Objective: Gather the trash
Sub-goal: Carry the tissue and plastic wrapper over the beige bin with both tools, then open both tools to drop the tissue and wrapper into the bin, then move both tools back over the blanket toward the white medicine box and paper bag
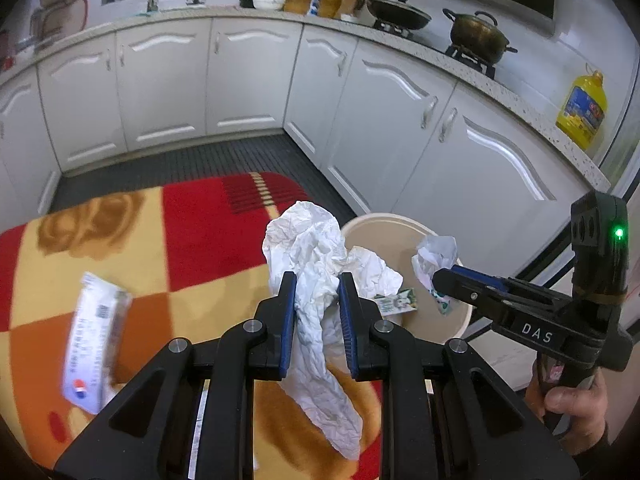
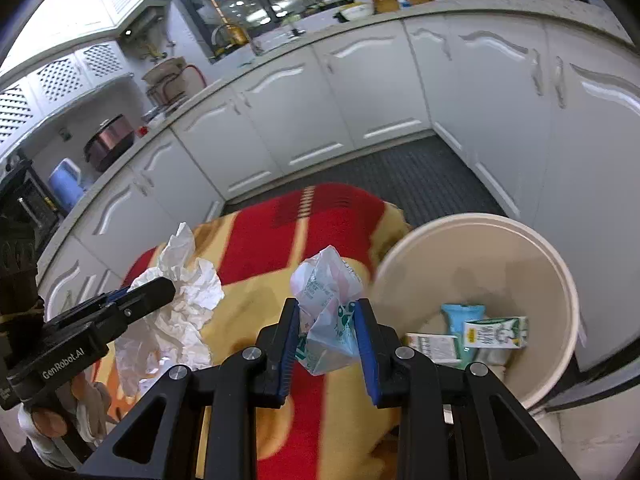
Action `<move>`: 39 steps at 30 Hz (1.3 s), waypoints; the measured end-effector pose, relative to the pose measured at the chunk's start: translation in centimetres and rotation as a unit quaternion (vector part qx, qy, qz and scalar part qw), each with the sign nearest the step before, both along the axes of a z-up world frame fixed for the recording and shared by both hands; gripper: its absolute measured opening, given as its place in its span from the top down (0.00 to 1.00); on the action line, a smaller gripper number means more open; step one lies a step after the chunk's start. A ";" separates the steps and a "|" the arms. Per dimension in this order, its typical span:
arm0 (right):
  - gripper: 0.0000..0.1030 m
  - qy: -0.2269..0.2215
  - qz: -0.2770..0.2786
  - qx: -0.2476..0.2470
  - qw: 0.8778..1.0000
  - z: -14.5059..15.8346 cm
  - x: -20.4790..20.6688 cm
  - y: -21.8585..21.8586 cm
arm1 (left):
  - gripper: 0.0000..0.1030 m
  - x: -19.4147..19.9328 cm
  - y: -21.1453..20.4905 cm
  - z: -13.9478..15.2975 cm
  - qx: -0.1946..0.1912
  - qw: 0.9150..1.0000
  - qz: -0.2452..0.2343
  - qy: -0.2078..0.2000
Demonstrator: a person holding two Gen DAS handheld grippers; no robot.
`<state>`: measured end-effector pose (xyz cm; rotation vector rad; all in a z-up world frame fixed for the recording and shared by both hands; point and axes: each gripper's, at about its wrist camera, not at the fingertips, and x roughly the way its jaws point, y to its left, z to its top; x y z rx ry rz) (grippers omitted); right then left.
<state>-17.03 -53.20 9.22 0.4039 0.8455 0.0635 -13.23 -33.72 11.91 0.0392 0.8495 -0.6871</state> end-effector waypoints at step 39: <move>0.33 0.030 -0.077 -0.031 0.996 -3.0 -0.4 -4.2 | 0.41 0.0 -4.2 -1.9 0.021 0.999 0.009 -0.026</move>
